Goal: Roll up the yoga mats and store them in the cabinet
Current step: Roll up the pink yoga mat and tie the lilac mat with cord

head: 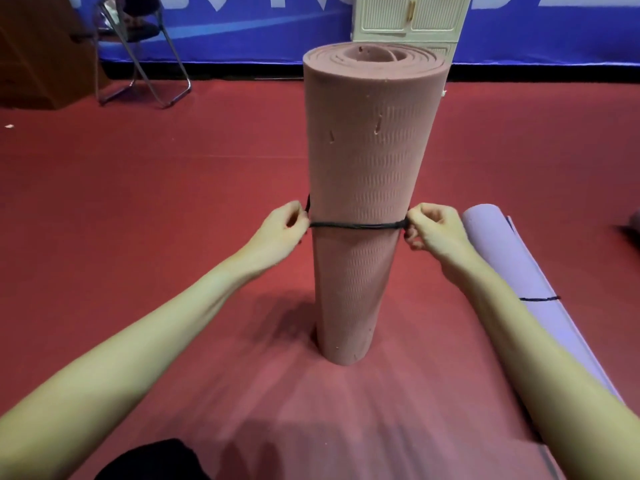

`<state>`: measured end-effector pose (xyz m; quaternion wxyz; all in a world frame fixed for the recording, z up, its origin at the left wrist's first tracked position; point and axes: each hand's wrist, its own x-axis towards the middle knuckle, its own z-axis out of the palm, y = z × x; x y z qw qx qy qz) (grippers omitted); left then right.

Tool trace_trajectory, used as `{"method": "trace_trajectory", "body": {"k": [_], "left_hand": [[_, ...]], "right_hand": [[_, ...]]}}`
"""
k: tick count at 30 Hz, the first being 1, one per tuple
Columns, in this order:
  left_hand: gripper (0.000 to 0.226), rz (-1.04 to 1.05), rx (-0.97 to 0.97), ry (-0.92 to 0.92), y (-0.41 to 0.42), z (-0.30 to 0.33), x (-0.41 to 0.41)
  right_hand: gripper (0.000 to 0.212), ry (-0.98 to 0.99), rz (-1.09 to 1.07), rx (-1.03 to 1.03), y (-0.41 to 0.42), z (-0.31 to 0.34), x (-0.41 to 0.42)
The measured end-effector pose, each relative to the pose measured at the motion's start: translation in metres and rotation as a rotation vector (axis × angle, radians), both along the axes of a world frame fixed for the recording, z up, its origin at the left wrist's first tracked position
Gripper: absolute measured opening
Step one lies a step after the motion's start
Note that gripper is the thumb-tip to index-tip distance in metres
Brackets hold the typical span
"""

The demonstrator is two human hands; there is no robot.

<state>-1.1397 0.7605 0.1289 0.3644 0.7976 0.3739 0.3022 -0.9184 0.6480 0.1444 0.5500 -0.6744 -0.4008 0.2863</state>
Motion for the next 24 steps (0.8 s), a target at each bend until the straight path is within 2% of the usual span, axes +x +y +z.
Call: {"method": "trace_trajectory", "body": {"k": [5, 12, 14, 16, 18, 19, 22, 24], "left_hand": [[0.036, 0.002, -0.075, 0.108, -0.003, -0.048, -0.008], [0.054, -0.016, -0.130, 0.107, -0.003, -0.057, 0.003], [0.043, -0.002, -0.155, 0.093, -0.004, -0.054, 0.003], [0.022, 0.038, -0.166, 0.076, -0.004, -0.048, 0.003], [0.004, 0.131, -0.164, 0.012, -0.004, -0.033, -0.001], [0.009, 0.187, -0.177, -0.051, -0.002, -0.019, -0.002], [0.017, 0.282, -0.293, -0.251, 0.001, 0.042, -0.004], [0.023, 0.267, -0.413, -0.328, 0.002, 0.095, 0.000]], "right_hand": [[0.030, -0.002, 0.067, -0.089, -0.002, -0.042, 0.002], [0.032, 0.027, 0.125, -0.103, -0.005, -0.054, 0.013], [0.029, 0.055, 0.132, -0.136, -0.006, -0.047, 0.013], [0.026, 0.084, 0.146, -0.189, -0.006, -0.037, 0.013], [0.007, -0.011, 0.163, -0.256, -0.008, -0.020, 0.014], [0.014, -0.085, 0.175, -0.278, -0.009, -0.008, 0.016], [0.100, -0.195, 0.291, -0.229, -0.014, 0.040, 0.024], [0.138, -0.167, 0.412, -0.131, -0.013, 0.079, 0.023]]}}
